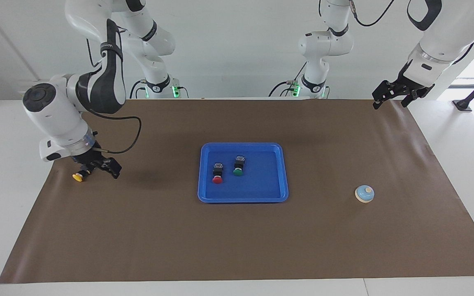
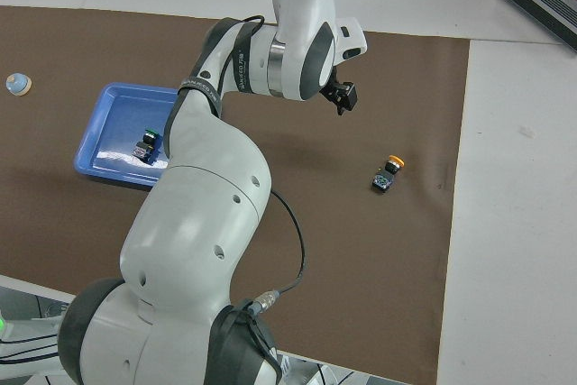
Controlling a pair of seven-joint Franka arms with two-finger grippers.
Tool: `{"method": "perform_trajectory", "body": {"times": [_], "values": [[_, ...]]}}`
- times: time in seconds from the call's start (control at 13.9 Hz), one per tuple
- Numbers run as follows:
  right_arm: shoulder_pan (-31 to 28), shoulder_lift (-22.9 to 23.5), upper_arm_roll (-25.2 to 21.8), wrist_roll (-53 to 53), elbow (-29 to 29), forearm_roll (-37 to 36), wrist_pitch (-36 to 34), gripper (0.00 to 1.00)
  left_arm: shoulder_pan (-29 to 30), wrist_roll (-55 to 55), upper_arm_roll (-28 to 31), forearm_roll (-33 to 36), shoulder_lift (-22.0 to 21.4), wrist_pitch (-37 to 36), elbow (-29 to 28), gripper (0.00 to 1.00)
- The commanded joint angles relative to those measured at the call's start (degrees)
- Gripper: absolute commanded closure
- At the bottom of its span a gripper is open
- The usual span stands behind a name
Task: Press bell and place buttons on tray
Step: 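Move the right gripper to the yellow-capped button and grasp it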
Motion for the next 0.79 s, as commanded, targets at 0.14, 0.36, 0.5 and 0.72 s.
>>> {"method": "perform_trajectory", "body": {"times": [0.14, 0.36, 0.5, 0.72], "values": [[-6.31, -5.53, 0.92, -7.44, -15.12, -0.82, 13.32, 0.00, -0.19, 0.21, 0.30, 0.23, -0.85, -0.54, -0.66, 0.00], [-8.59, -5.19, 0.92, -7.62, -17.16, -0.82, 14.65, 0.00, -0.19, 0.21, 0.30, 0.23, -0.85, -0.54, -0.66, 0.00], [-10.27, -4.83, 0.92, -9.46, -19.09, -0.82, 17.63, 0.00, -0.19, 0.21, 0.30, 0.23, -0.85, -0.54, -0.66, 0.00], [-12.03, -3.78, 0.92, -10.96, -20.77, -0.82, 20.36, 0.00, -0.19, 0.21, 0.30, 0.23, -0.85, -0.54, -0.66, 0.00]]}}
